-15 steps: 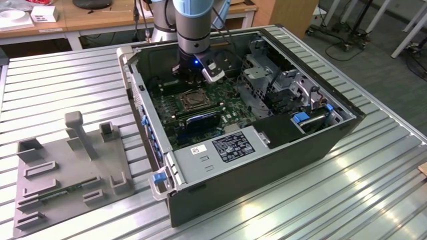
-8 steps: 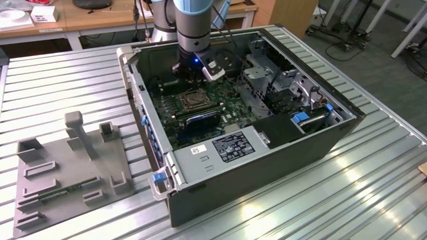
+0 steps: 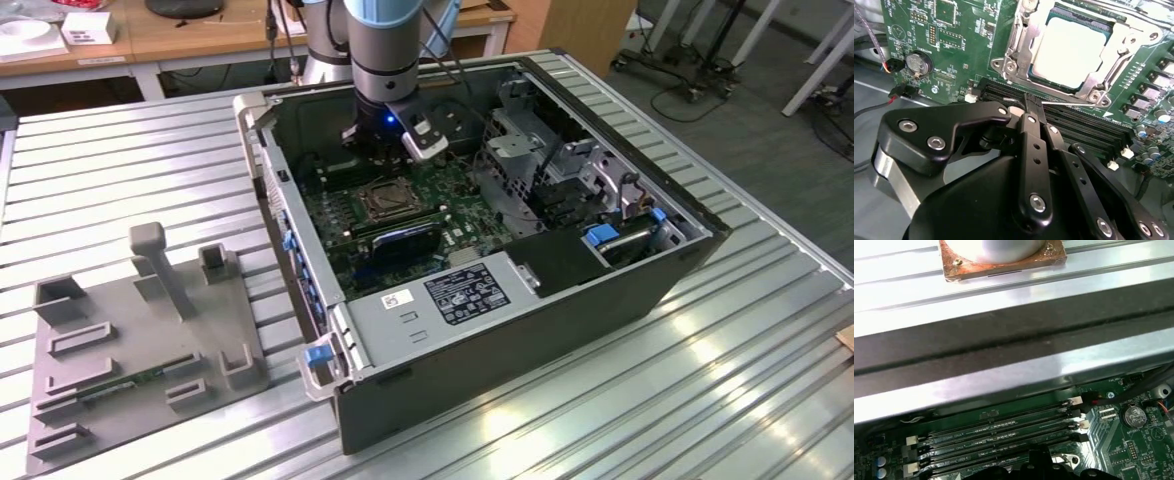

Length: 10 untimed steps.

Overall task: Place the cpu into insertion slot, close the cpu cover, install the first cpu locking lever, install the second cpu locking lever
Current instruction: 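Install the first cpu locking lever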

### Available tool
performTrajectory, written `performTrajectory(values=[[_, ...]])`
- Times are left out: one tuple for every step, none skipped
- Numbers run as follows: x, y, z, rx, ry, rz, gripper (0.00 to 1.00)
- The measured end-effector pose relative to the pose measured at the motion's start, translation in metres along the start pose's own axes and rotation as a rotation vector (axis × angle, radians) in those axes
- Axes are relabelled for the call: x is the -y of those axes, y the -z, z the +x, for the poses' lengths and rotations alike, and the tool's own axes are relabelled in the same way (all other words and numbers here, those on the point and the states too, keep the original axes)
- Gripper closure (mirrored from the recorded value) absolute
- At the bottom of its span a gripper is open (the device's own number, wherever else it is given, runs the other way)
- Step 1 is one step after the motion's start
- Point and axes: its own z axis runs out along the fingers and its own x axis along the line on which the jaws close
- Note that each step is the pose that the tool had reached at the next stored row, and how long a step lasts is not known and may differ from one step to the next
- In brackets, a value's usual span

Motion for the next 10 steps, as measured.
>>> performTrajectory(values=[[-0.0002,0.0001,0.0013,0.0002,0.000,0.0000,0.89],[-0.0005,0.0001,0.0023,0.0004,0.000,-0.0002,0.89],[-0.0010,0.0000,0.0029,0.0006,0.000,-0.0003,0.89],[-0.0015,-0.0001,0.0031,0.0006,0.000,-0.0006,0.89],[-0.0023,-0.0003,0.0033,0.0006,-0.001,-0.0010,0.89],[-0.0031,-0.0005,0.0035,0.0005,-0.001,-0.0017,0.89],[-0.0038,-0.0007,0.0037,0.0004,-0.002,-0.0027,0.89],[-0.0039,-0.0007,0.0038,0.0004,-0.002,-0.0029,0.89],[-0.0039,-0.0007,0.0037,0.0005,-0.002,-0.0029,0.89],[-0.0039,-0.0007,0.0037,0.0008,-0.003,-0.0028,0.89]])
